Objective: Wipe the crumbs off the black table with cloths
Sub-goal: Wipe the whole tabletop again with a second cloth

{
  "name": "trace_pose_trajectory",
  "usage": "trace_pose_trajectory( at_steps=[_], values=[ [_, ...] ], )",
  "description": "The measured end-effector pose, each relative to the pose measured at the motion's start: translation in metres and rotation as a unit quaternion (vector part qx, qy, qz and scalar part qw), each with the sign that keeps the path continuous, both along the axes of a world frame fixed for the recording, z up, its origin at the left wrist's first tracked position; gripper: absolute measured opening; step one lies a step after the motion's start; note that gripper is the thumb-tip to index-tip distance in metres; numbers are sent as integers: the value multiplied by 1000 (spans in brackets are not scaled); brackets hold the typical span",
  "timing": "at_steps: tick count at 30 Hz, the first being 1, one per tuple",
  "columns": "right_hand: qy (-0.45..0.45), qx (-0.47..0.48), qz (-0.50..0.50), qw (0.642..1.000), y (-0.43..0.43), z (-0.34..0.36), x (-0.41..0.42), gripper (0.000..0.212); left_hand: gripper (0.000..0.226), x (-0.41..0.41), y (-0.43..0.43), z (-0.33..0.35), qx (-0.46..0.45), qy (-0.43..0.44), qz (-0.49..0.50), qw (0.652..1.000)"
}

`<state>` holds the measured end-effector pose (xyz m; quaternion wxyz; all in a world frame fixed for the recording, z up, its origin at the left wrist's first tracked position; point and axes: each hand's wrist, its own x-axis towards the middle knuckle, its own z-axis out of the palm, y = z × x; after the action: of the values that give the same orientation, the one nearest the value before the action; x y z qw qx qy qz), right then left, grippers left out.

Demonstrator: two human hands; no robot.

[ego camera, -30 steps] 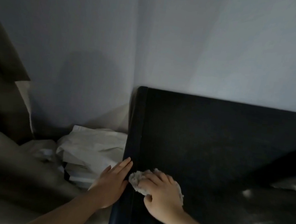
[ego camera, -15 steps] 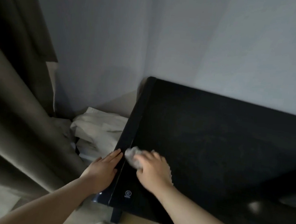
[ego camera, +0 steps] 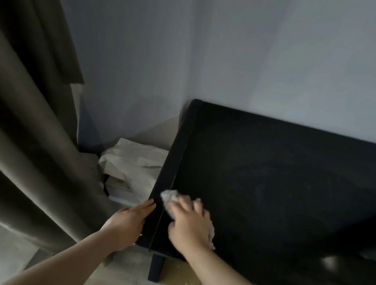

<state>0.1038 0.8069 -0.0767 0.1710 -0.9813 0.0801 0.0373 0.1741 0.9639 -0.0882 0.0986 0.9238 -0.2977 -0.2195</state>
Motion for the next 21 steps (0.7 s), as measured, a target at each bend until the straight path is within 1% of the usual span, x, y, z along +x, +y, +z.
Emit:
trace_pose_trajectory(
  at_steps=[2,4,5,6,8,9,11,13,15,16,17,18,19,20,21],
  values=[
    [16,1,78,997,15,1,-19,46,61,-2,8,-5,7,0,-15,1000],
    [15,8,132,991,6,4,-29,41,61,-4,14,-9,10,3,-21,1000],
    [11,6,128,992,-2,4,-25,40,60,-3,16,-10,1,8,-18,1000],
    [3,2,90,996,-8,2,-20,41,58,-3,17,-10,-13,13,-14,1000],
    [-16,8,-21,1000,-4,5,-12,45,55,-2,17,-8,-35,24,0,999],
    [-15,14,-38,999,5,7,-11,47,53,0,17,-7,-47,30,11,998],
    [10,14,13,1000,29,7,-19,48,47,1,18,-6,-67,38,30,997],
    [41,25,86,995,38,11,-29,43,44,4,24,-6,-57,35,56,996],
    [72,71,133,986,32,20,-26,38,47,6,31,-5,-49,34,96,994],
    [77,98,135,983,29,23,-19,34,48,6,33,-4,-49,33,112,992],
    [61,113,115,985,27,26,-13,33,49,6,34,-3,-50,32,120,991],
    [29,108,84,990,27,26,-9,34,50,4,34,-1,-50,26,122,991],
    [12,86,62,994,29,24,-7,38,51,4,33,0,-51,23,121,991],
    [22,56,63,996,33,25,-8,41,53,3,32,2,-56,23,121,991],
    [53,34,87,994,38,25,-12,41,54,3,31,3,-63,28,121,990]
  ],
)
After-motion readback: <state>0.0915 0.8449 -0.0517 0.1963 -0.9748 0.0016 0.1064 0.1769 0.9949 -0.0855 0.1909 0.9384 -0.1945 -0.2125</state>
